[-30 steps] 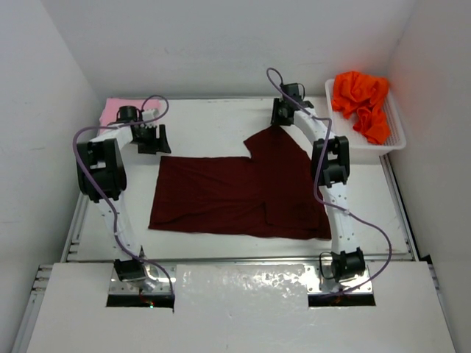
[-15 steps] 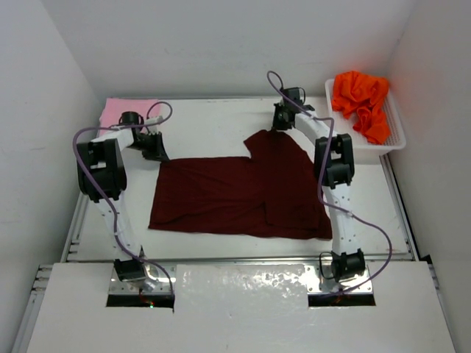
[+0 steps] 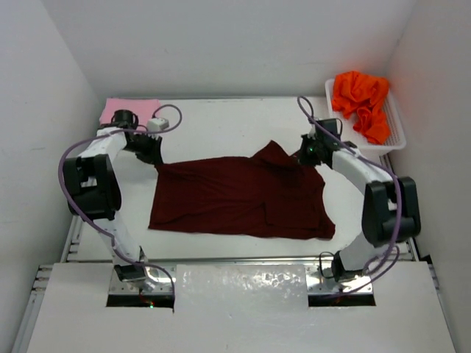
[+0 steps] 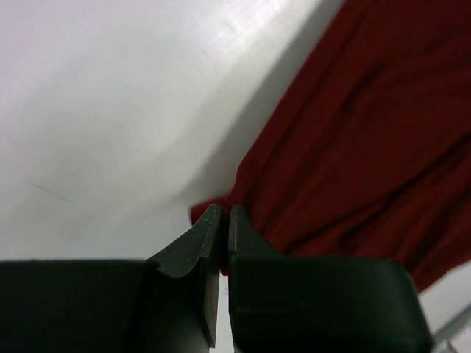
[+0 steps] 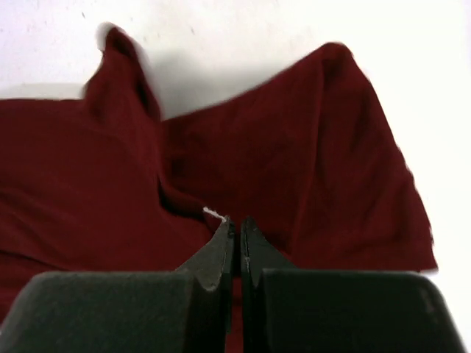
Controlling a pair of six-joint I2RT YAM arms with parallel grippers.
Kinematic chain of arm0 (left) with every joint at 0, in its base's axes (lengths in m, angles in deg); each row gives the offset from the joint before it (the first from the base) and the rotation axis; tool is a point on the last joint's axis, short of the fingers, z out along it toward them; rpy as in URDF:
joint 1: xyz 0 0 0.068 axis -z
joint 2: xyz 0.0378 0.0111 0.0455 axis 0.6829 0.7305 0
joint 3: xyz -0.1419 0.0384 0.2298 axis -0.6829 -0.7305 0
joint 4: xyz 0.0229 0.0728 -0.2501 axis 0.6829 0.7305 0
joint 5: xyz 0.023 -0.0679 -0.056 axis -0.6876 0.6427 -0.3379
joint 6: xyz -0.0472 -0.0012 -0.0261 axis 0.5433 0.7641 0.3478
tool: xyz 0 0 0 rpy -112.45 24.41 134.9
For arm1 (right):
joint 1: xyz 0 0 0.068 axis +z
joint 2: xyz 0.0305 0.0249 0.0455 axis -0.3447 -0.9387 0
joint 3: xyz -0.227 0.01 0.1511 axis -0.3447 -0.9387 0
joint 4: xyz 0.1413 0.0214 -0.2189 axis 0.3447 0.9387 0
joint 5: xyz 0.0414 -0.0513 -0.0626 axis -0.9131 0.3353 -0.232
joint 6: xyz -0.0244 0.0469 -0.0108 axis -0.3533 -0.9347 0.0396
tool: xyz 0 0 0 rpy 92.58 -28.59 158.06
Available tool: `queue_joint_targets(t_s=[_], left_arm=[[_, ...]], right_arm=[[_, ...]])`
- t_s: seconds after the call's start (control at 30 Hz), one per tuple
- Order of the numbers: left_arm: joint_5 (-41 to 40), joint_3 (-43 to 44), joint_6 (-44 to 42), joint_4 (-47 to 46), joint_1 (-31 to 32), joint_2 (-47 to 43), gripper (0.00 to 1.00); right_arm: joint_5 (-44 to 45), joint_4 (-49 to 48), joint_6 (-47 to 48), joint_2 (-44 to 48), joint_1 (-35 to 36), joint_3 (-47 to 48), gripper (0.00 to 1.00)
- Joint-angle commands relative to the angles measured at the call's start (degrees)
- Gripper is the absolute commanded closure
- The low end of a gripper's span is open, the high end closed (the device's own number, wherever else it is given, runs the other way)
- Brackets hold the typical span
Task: Fold and stack the t-shirts
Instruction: Fold the other side of the tshirt into a rectangle
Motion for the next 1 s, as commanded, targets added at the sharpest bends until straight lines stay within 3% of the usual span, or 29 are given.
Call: queue_joint_targets(t_s=[0.0,0.2,0.33,0.57,0.97], left_arm=[[1.1,-4.1,-11.1,8.2,-0.6,-2.8,1.0],[0.6,-5.0,-13.7,9.2,-2.8,-5.8,1.0],[3.1,-4.7,-16.6,11.7,-2.9,-5.3,1.0],[1.3,-9.0,-22.6,13.5,-2.9,-4.6,1.0],[-4.9,-15.7,-25.2,9.3,-2.9,-5.9,0.89]], right_arm=[[-0.5,-0.7,-1.3,8.2,-1.5,-8.4,1.0],[1.3,6.6,0.5,23.0,-6.5,-16.5,1.0],[0.6,10.8,1.9,28.0,-8.2,-19.7,1.0],[0.1,8.8,0.6,30.0,-8.2,-26.9,1.0],[-2.2,5.8,-0.2,27.1,-8.2,-31.9,1.0]])
